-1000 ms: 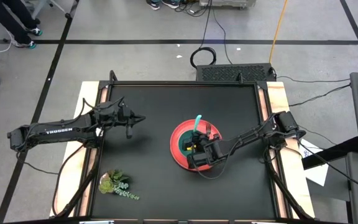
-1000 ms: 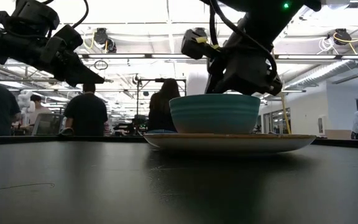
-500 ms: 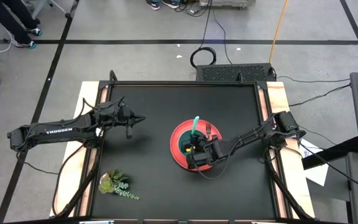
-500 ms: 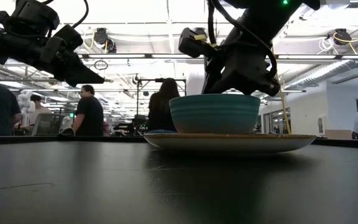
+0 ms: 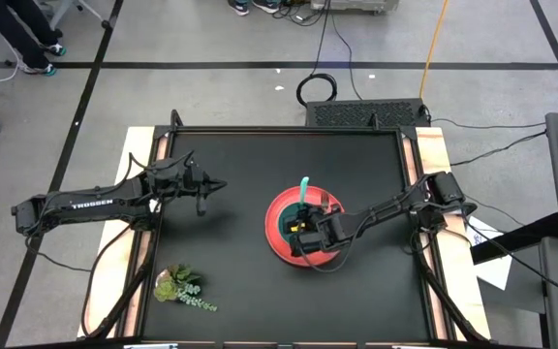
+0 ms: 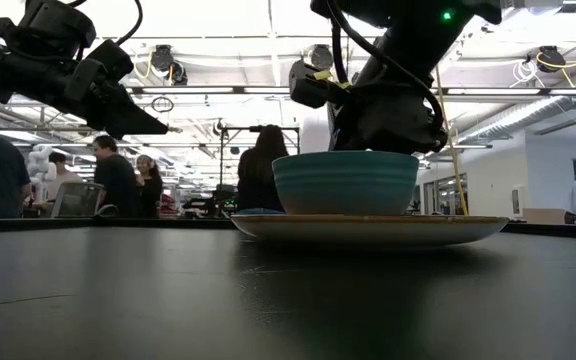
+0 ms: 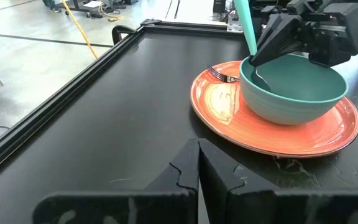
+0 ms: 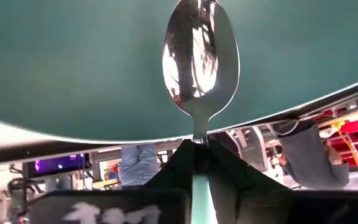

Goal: Set table place
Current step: Put the blue spoon into the green bowl

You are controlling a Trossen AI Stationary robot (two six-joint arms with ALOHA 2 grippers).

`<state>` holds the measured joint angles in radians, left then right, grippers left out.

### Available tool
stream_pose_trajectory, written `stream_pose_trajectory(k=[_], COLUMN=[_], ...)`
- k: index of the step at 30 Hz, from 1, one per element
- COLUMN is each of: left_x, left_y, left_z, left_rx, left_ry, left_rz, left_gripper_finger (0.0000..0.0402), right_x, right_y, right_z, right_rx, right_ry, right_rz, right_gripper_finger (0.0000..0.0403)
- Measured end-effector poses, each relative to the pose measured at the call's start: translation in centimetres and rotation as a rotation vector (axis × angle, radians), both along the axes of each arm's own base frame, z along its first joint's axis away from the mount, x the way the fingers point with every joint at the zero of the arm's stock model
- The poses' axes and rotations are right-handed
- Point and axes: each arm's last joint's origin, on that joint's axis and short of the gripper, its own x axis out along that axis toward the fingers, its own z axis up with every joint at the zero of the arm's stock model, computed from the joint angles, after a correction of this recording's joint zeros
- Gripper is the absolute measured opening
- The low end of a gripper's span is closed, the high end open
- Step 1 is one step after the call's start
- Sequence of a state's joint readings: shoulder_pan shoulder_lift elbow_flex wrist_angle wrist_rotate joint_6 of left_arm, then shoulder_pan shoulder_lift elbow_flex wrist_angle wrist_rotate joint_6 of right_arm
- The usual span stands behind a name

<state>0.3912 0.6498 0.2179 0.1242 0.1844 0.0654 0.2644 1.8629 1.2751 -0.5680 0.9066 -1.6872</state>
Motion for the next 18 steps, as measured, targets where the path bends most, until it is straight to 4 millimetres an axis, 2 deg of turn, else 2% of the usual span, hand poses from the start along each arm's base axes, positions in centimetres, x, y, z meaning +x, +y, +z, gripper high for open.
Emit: stream_pose_trajectory(k=[12,18], left_x=[0.0,0.0], left_y=[0.0,0.0], left_z=[0.0,0.0], left_rx=[0.007,0.007], left_ry=[0.001,0.002], left_rz=[-0.002,-0.002], left_gripper_finger=[0.0015,0.0015], right_x=[0.8,-0.1], right_y=[0.4,0.3], right_z=[0.2,-1.3], right_rx=[0.027,-0.001], right_ry=[-0.031,0.029], right_rz=[0.074,0.110], right_gripper_finger=[0.0015,0.0015])
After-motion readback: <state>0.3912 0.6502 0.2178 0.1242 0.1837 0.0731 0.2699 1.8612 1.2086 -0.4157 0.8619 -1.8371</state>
